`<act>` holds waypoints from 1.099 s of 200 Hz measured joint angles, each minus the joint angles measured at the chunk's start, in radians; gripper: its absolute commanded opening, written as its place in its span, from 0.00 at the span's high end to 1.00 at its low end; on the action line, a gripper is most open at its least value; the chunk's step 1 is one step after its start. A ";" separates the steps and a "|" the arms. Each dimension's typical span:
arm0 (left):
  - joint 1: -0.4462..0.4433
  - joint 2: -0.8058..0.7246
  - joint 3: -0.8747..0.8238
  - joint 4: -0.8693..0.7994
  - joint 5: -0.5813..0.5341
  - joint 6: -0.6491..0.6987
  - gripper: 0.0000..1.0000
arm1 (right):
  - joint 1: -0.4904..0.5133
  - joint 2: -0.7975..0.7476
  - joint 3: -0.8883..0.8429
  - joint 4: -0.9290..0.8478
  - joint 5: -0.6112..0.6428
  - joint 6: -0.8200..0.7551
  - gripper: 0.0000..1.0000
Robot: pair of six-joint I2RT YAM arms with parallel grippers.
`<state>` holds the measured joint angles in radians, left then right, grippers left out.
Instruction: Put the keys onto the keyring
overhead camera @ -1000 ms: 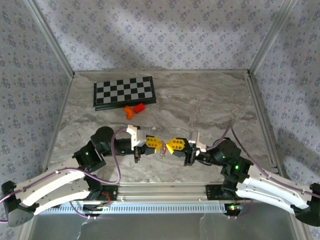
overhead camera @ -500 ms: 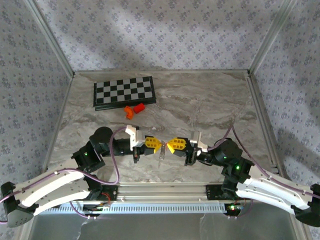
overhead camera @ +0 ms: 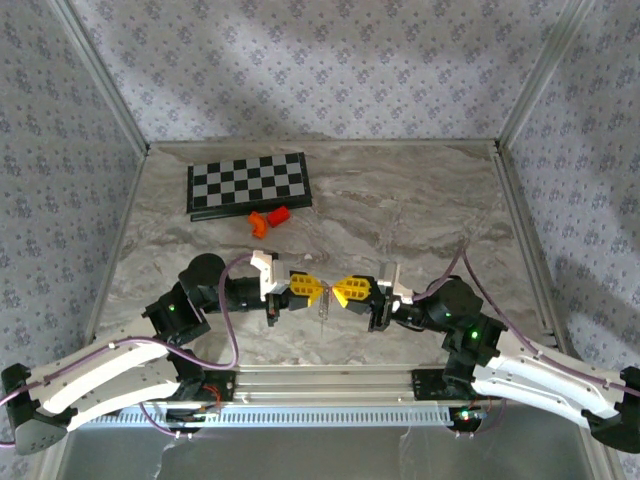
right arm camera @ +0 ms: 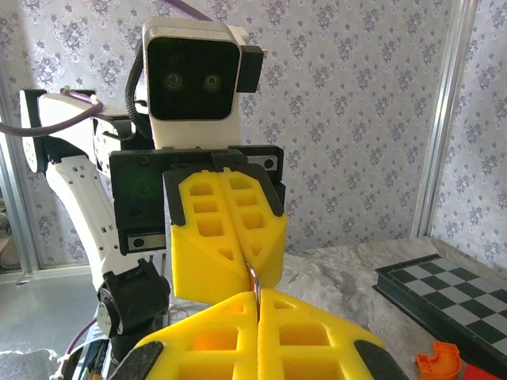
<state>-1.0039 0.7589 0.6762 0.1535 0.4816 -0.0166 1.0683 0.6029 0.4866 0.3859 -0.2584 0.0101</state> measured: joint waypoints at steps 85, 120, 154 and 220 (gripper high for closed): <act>0.000 0.000 0.000 0.005 0.000 0.000 1.00 | 0.000 0.000 0.000 0.015 0.000 0.000 1.00; 0.000 0.000 0.000 0.005 0.000 0.000 1.00 | 0.000 -0.001 0.000 0.015 0.006 0.000 1.00; 0.000 0.001 0.000 0.005 0.000 0.000 1.00 | 0.000 -0.001 -0.004 0.025 0.009 0.001 1.00; 0.000 0.002 0.000 0.007 0.000 0.000 1.00 | 0.000 0.000 -0.013 0.032 0.011 0.019 1.00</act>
<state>-1.0042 0.7612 0.6762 0.1604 0.4820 -0.0162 1.0683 0.6029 0.4736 0.4175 -0.2478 0.0292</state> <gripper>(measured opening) 0.043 0.053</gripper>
